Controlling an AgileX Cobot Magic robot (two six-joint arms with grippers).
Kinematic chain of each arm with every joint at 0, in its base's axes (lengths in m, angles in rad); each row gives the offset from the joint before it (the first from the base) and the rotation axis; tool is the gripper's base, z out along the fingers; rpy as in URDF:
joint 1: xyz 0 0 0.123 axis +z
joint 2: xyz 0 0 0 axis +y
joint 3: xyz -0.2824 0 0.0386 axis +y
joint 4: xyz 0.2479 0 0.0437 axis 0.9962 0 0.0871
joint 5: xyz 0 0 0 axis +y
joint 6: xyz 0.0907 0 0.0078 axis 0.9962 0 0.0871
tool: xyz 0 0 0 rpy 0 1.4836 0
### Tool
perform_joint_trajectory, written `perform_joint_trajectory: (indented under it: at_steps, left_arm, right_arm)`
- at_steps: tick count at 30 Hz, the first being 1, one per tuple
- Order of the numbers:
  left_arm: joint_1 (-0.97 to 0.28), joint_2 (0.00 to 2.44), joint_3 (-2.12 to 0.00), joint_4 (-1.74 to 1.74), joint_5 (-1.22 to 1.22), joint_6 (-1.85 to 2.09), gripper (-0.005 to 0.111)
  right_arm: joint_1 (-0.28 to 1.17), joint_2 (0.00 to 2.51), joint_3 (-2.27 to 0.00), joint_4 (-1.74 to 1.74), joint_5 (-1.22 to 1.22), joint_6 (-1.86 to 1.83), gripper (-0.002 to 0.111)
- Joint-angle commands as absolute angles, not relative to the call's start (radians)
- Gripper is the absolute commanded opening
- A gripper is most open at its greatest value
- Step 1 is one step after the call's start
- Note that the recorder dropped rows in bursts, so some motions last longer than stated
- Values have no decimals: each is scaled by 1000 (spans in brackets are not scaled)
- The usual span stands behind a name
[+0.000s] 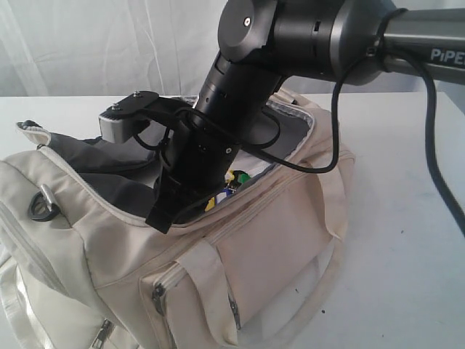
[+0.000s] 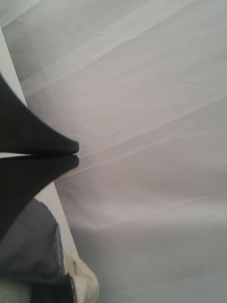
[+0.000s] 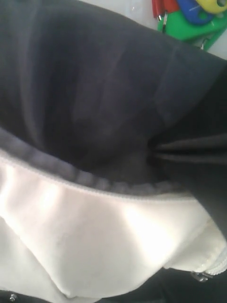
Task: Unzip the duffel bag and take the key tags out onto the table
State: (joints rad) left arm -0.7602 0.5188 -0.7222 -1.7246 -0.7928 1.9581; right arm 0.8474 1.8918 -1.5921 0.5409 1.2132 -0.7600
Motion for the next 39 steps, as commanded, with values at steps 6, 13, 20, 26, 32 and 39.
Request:
perform_joint_trajectory:
  at_steps: [6, 13, 20, 26, 32, 39]
  left_arm:
    - [-229, 299, -596, -1744, -373, 1558, 0]
    - [-54, 79, -405, -1744, -255, 1399, 0]
    - [21, 0, -275, -1744, -160, 1221, 0]
    - [21, 0, -278, -1744, -69, 1200, 0]
    - [21, 0, -279, -1744, -21, 1200, 0]
    - [21, 0, -279, -1060, 0, 595, 0]
  right_arm:
    - [848, 1888, -1584, 548, 1221, -759, 0]
    - [848, 1888, -1584, 548, 1221, -759, 0]
    - [848, 1888, -1584, 548, 1221, -759, 0]
    - [848, 1888, -1584, 549, 1221, -759, 0]
    - [848, 1888, -1584, 549, 1221, -759, 0]
    - [848, 1888, -1584, 549, 1221, -759, 0]
